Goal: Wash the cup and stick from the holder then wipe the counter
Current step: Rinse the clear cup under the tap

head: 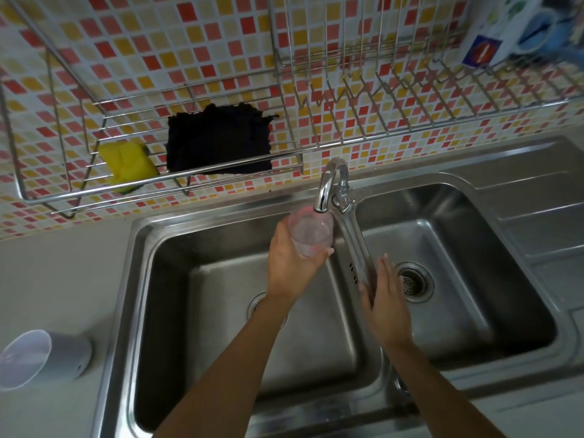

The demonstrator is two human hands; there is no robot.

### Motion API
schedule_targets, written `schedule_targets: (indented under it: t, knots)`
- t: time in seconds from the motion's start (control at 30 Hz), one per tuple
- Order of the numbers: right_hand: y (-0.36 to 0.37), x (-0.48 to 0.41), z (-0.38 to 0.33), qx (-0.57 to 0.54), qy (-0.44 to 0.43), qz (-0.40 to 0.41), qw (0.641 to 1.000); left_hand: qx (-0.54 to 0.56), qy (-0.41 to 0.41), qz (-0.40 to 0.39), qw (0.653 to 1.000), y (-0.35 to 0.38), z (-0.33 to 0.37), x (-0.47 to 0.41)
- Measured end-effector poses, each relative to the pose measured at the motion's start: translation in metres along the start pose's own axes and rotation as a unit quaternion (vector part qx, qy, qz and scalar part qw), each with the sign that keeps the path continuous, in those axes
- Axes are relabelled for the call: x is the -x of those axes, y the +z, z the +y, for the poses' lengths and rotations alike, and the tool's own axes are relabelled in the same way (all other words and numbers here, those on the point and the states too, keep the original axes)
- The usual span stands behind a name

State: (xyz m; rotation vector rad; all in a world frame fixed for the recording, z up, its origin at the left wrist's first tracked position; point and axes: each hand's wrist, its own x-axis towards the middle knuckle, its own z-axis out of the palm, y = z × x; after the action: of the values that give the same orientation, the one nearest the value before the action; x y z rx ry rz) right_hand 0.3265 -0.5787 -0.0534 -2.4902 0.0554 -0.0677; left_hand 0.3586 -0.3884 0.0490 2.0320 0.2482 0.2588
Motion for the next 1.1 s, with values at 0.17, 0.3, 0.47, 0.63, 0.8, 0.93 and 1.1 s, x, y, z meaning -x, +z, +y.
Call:
schedule_targets:
  t: [0.17,0.3,0.47,0.63,0.8,0.93,1.1]
  knots:
    - [0.01,-0.002,0.004,0.15,-0.118,-0.004,0.982,-0.01,0.003,-0.008,1.0,0.005,-0.002,-0.003]
    - [0.015,0.0,0.006,0.185,-0.161,-0.006,0.969,0.004,0.005,-0.005,1.0,0.014,0.002,0.0]
    - [0.019,0.001,0.01,0.148,-0.178,0.022,0.973,0.017,0.009,-0.006,1.0,0.02,0.006,0.0]
    - [0.017,0.001,0.008,0.136,-0.163,0.01,0.977,-0.017,0.034,-0.015,0.999,0.013,0.0,0.001]
    - [0.018,0.0,0.01,0.137,-0.168,0.011,0.976,-0.075,0.035,-0.005,0.997,-0.004,-0.029,0.019]
    - [0.016,0.001,0.008,0.142,-0.168,0.017,0.975,-0.169,0.013,-0.037,0.985,-0.014,-0.061,0.035]
    - [0.019,0.001,0.01,0.146,-0.168,0.03,0.975,-0.367,0.031,-0.043,0.929,-0.019,-0.101,0.05]
